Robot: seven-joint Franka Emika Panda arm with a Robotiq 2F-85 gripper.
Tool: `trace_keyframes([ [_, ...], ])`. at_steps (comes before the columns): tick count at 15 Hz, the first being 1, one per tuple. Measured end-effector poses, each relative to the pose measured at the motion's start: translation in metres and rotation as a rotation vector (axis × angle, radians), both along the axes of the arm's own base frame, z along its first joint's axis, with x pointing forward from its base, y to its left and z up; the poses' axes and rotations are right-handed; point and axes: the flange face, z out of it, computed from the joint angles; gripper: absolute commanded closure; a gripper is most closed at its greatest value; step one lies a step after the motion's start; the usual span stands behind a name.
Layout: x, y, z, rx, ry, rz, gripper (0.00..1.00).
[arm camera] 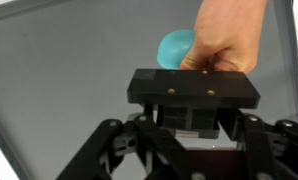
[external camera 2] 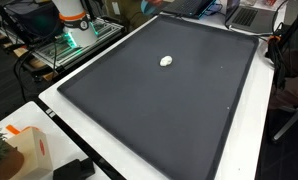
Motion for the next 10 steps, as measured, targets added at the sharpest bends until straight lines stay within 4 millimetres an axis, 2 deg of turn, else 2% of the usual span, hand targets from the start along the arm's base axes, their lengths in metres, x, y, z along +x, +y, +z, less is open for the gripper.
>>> trace_keyframes([
  [2,0.0007,-0.0010,0.0012,0.000,-0.005,-0.002,0.38],
  [3,0.0007,-0.0009,0.0015,0.000,-0.006,-0.002,0.41],
  [4,0.0008,-0.0001,0.0017,0.000,-0.007,-0.001,0.48],
  [5,0.0008,0.0010,0.0016,0.000,-0.007,0.000,0.66],
  [7,0.0011,0.0026,0.0011,0.000,-0.008,0.002,0.78],
  [10,0.0021,0.0051,-0.0003,0.001,-0.011,0.004,0.78],
])
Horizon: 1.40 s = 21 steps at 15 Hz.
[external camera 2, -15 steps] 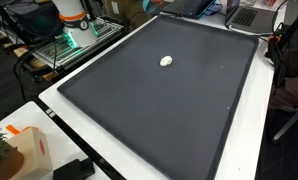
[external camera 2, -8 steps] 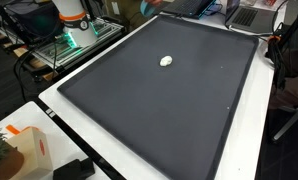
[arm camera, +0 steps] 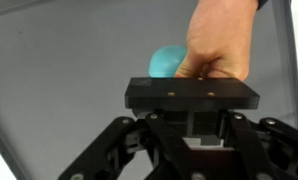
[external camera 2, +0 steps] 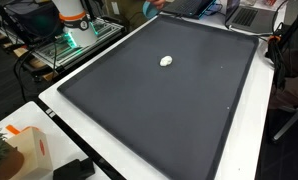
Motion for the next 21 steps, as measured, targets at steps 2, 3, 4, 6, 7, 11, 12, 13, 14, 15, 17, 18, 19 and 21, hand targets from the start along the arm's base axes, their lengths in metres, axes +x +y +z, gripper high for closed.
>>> trace_keyframes([
  [2,-0.0008,0.0006,-0.0022,0.000,0.004,0.001,0.78],
  [3,-0.0013,0.0005,-0.0037,0.000,0.007,0.001,0.78],
  [4,-0.0019,0.0005,-0.0049,0.001,0.009,0.001,0.53],
  [6,-0.0016,0.0005,-0.0052,0.000,0.009,0.001,0.53],
  [7,-0.0015,0.0005,-0.0052,0.000,0.009,0.001,0.53],
  [11,-0.0015,0.0005,-0.0052,0.000,0.009,0.001,0.53],
  [12,-0.0015,0.0005,-0.0052,0.000,0.009,0.001,0.53],
  [13,-0.0015,0.0005,-0.0052,0.000,0.009,0.001,0.53],
  [14,-0.0015,0.0005,-0.0052,0.000,0.009,0.001,0.53],
  [15,-0.0015,0.0005,-0.0052,0.000,0.009,0.001,0.53],
  [17,-0.0015,0.0005,-0.0052,0.000,0.009,0.001,0.78],
  [18,-0.0015,0.0005,-0.0052,0.000,0.009,0.001,0.78],
  [19,-0.0005,0.0007,-0.0048,-0.001,-0.001,0.003,0.78],
  [21,0.0022,0.0039,-0.0046,-0.006,-0.055,0.022,0.78],
])
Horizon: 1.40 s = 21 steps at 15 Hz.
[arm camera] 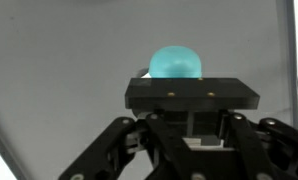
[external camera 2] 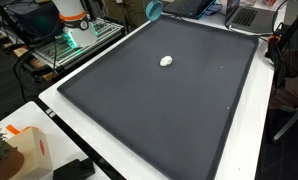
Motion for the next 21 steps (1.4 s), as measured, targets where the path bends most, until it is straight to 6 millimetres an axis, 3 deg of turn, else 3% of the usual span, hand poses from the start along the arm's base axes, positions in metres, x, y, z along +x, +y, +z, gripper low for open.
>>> trace_keyframes([
  [3,-0.007,0.012,-0.003,-0.019,-0.099,0.048,0.78],
  [9,-0.051,0.039,-0.018,-0.174,-0.168,0.252,0.78],
  [12,-0.051,0.052,-0.024,-0.225,-0.248,0.321,0.78],
  [13,-0.050,0.054,-0.027,-0.215,-0.262,0.313,0.53],
  [16,-0.047,0.050,-0.038,-0.167,-0.239,0.266,0.53],
  [17,-0.046,0.049,-0.040,-0.164,-0.234,0.261,0.78],
  [21,-0.042,0.051,-0.049,-0.163,-0.248,0.257,0.78],
])
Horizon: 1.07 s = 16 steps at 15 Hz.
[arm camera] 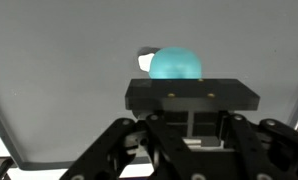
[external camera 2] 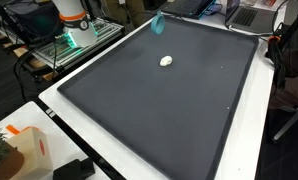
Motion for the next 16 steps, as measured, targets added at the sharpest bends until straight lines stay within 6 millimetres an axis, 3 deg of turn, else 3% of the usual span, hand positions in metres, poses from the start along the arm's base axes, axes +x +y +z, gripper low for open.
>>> trace_keyframes([
  [8,0.014,0.013,-0.072,-0.086,-0.028,0.015,0.78],
  [9,0.015,0.014,-0.076,-0.094,-0.022,0.045,0.53],
  [11,0.017,0.016,-0.073,-0.077,-0.023,0.095,0.53],
  [12,0.018,0.016,-0.071,-0.072,-0.028,0.106,0.78],
  [16,0.020,0.014,-0.069,-0.100,-0.035,0.130,0.78],
])
